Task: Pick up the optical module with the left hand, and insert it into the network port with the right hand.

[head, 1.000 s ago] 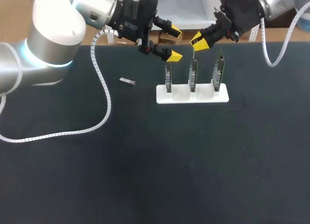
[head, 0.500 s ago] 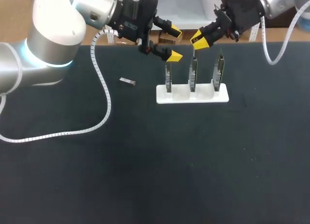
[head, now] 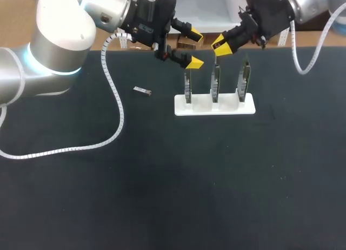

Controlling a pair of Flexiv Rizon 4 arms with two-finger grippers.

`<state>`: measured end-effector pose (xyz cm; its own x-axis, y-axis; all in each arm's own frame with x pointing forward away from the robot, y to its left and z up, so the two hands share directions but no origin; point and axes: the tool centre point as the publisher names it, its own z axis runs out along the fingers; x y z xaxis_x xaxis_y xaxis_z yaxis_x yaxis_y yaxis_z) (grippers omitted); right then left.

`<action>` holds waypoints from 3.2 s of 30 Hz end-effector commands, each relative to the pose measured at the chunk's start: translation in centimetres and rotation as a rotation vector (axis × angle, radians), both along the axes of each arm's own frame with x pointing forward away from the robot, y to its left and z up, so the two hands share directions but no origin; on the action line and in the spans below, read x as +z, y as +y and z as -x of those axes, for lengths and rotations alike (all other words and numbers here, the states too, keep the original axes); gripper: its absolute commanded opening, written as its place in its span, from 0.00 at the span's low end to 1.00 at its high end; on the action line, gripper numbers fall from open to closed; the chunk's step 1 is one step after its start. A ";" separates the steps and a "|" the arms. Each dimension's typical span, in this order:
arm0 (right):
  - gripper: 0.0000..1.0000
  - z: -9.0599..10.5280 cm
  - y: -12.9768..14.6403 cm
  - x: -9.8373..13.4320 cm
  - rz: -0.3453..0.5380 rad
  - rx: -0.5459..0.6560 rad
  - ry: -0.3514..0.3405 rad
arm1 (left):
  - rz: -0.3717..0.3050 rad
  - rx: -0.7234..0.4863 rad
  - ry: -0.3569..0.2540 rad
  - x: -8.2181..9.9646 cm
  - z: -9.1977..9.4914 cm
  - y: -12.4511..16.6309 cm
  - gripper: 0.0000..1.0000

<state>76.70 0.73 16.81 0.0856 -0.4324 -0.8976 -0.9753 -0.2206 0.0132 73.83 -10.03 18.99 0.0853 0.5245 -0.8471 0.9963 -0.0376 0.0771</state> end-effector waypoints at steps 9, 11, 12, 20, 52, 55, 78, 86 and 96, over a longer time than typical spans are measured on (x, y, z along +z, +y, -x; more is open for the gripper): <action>0.00 1.2 0.0 -0.1 0.002 -0.046 -0.016 | -0.006 -0.001 0.003 0.0 -0.1 -0.1 1.00; 0.00 1.2 0.0 -0.4 -0.002 -0.070 -0.020 | -0.006 -0.001 0.003 0.0 -0.1 -0.1 1.00; 0.00 1.2 0.0 -0.6 -0.005 -0.072 -0.020 | -0.006 -0.001 0.003 0.0 -0.1 -0.1 1.00; 0.00 1.1 -0.1 -0.5 -0.005 -0.110 -0.041 | -0.006 -0.001 0.003 0.0 -0.1 -0.1 1.00; 1.00 0.1 -0.1 -0.8 -0.029 -0.075 -0.037 | -0.006 -0.001 0.003 0.0 -0.1 -0.1 1.00; 1.00 0.0 -0.1 -0.5 -0.032 -0.072 -0.038 | -0.006 -0.001 0.003 0.0 -0.1 -0.1 1.00; 0.00 -0.3 -0.1 2.0 -0.073 -0.061 -0.068 | -0.006 -0.001 0.003 0.0 -0.1 -0.1 1.00; 0.00 -0.2 0.1 1.7 -0.056 -0.074 -0.063 | -0.006 -0.001 0.003 0.0 -0.1 -0.1 1.00; 0.00 0.0 0.0 1.4 -0.055 -0.089 -0.051 | -0.006 -0.001 0.003 0.0 -0.1 -0.1 1.00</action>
<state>77.06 0.89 18.23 0.0952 -0.3903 -0.9157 -0.9894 -0.1380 -0.0440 73.83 -10.03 18.99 0.0854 0.5245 -0.8471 0.9963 -0.0376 0.0771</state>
